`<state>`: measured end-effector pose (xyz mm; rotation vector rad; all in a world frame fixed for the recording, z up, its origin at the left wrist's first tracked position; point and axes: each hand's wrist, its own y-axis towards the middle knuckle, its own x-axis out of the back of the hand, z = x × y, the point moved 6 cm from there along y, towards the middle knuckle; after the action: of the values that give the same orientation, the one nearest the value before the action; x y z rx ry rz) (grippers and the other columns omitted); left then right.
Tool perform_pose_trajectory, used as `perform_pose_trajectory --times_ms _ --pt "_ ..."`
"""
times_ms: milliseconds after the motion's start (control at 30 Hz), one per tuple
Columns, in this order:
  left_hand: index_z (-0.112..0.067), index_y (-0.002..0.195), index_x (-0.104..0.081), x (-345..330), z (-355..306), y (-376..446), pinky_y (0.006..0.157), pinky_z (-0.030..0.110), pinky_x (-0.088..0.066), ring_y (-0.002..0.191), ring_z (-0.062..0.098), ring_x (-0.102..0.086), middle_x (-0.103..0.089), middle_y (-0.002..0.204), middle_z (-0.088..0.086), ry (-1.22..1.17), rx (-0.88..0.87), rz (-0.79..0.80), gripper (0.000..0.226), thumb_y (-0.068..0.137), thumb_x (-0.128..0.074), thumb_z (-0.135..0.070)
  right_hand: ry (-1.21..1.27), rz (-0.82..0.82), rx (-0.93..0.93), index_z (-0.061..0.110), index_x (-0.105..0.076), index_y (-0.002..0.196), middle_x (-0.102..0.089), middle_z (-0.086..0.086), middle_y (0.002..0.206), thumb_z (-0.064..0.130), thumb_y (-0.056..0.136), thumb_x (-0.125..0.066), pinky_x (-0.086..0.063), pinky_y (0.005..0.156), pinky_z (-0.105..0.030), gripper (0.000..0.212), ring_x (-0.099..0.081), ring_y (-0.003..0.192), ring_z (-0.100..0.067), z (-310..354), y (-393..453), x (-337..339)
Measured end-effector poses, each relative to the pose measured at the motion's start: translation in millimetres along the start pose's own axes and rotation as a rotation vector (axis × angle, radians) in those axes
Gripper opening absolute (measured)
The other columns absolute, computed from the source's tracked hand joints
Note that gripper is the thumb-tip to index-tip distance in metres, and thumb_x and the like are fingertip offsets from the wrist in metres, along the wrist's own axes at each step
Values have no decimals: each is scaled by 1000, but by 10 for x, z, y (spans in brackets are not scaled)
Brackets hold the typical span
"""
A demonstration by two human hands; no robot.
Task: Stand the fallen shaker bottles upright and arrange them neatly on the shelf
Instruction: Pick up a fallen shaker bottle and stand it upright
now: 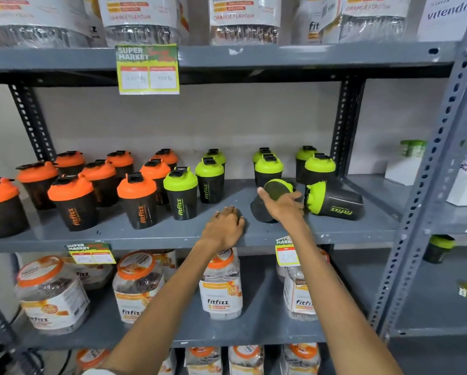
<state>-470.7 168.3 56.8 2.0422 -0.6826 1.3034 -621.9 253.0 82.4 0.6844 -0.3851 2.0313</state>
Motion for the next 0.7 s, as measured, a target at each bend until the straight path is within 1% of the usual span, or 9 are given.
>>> perform_pose_trajectory --times_ms 133,233,267,333,400,467,500,567,700 --pt "-8 118 -54 -47 34 27 110 46 -32 130 34 -47 -53 137 17 8 -4 -2 39 100 -30 -34 81 49 3 -11 9 147 -25 -30 153 62 86 -52 -39 110 -49 113 -33 138 -43 -7 45 0" --pt "-8 121 -54 -71 34 38 112 45 -31 134 33 -45 -53 139 16 30 -24 -18 41 100 -30 -34 149 25 19 -12 3 147 -25 -29 151 58 87 -53 -42 107 -50 108 -35 136 -40 -46 16 26" --pt "-8 122 -54 -76 29 37 113 45 -31 134 32 -45 -53 139 16 40 -33 -23 41 101 -31 -34 173 27 33 -11 -1 147 -26 -28 150 57 86 -55 -44 105 -51 106 -35 135 -40 -58 -1 30" --pt "-8 121 -54 -78 24 38 111 44 -31 131 32 -47 -54 136 15 54 -49 -37 40 101 -31 -34 219 37 73 -8 -17 144 -34 -22 142 54 81 -61 -49 98 -51 99 -42 129 -37 -80 -37 52" --pt "-8 120 -54 -76 21 36 110 44 -32 128 32 -48 -55 133 15 58 -57 -45 39 101 -32 -34 276 12 119 -5 -30 132 -44 -18 132 50 74 -69 -52 95 -47 89 -50 120 -34 -100 -88 87" --pt "-8 121 -54 -76 18 37 111 44 -32 130 32 -47 -55 134 15 58 -60 -44 39 101 -32 -34 282 -73 197 -4 -34 129 -47 -19 132 45 68 -75 -47 95 -38 89 -50 120 -33 -86 -159 141" --pt "-7 122 -53 -79 15 38 112 44 -32 131 31 -46 -54 135 15 64 -63 -43 39 101 -32 -33 248 -135 251 -3 -35 131 -45 -19 133 44 65 -76 -44 96 -36 90 -46 123 -33 -61 -203 171" --pt "-7 122 -53 -78 11 37 113 44 -32 132 31 -45 -54 136 15 72 -64 -37 39 101 -32 -34 168 -256 348 -1 -34 135 -42 -18 133 43 61 -76 -40 99 -39 95 -40 126 -35 12 -283 220" --pt "-8 122 -52 -77 12 33 114 44 -31 135 30 -44 -53 138 14 71 -57 -32 40 100 -33 -35 27 -444 424 1 -36 129 -45 -18 125 41 54 -81 -45 92 -42 96 -47 114 -38 138 -367 265"
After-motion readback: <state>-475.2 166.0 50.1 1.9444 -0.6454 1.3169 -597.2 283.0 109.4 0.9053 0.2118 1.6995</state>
